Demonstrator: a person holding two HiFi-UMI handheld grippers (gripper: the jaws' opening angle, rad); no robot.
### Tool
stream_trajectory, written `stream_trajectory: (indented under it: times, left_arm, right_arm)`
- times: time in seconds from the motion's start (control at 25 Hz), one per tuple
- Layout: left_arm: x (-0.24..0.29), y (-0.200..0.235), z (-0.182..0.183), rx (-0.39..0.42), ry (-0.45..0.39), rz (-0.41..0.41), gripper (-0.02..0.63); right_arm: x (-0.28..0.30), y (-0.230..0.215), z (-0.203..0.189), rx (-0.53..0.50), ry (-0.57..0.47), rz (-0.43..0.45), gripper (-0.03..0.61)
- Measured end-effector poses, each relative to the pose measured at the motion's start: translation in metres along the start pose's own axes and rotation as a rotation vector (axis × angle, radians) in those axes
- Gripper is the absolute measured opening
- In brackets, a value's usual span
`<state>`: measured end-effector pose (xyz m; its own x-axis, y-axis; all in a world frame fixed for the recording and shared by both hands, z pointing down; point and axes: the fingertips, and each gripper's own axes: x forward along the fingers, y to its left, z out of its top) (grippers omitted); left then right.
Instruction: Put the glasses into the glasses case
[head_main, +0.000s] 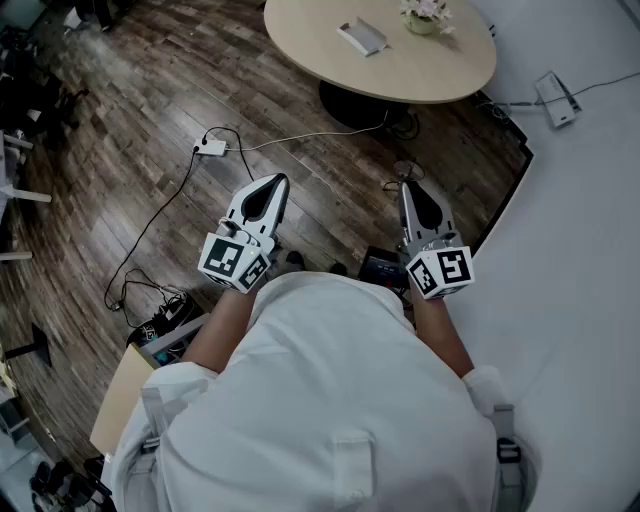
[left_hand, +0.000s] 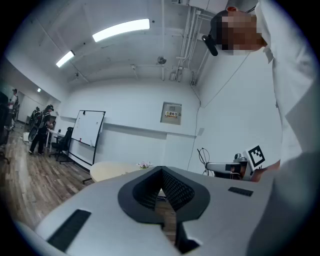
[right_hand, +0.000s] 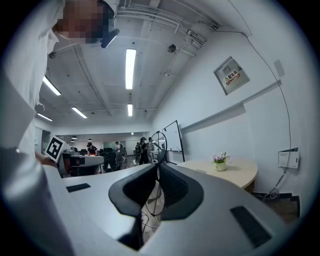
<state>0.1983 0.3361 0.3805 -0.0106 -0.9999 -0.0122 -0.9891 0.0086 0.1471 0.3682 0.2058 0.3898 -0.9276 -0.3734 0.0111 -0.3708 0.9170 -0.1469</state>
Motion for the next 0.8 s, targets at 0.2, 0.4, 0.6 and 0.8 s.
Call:
stream_trajectory:
  times: [0.2,0.4,0.6,0.8]
  left_arm:
    - [0.011,-0.02,-0.003,-0.008,0.006,-0.035,0.012]
    - [0.017,-0.031,-0.009,-0.024,0.028,-0.035,0.012]
    - [0.024,-0.041,-0.017,-0.033,0.042,-0.022,0.012]
    - [0.031,-0.052,-0.026,-0.036,0.08,-0.022,0.012]
  right_arm:
    - [-0.011,-0.026,-0.006,-0.016,-0.007,-0.023,0.04]
    - [-0.017,-0.042,-0.005,-0.019,0.005,-0.026,0.04]
    - [-0.026,-0.055,-0.007,-0.025,-0.006,-0.009,0.04]
    - [-0.03,-0.066,-0.015,0.015,0.015,-0.006,0.04]
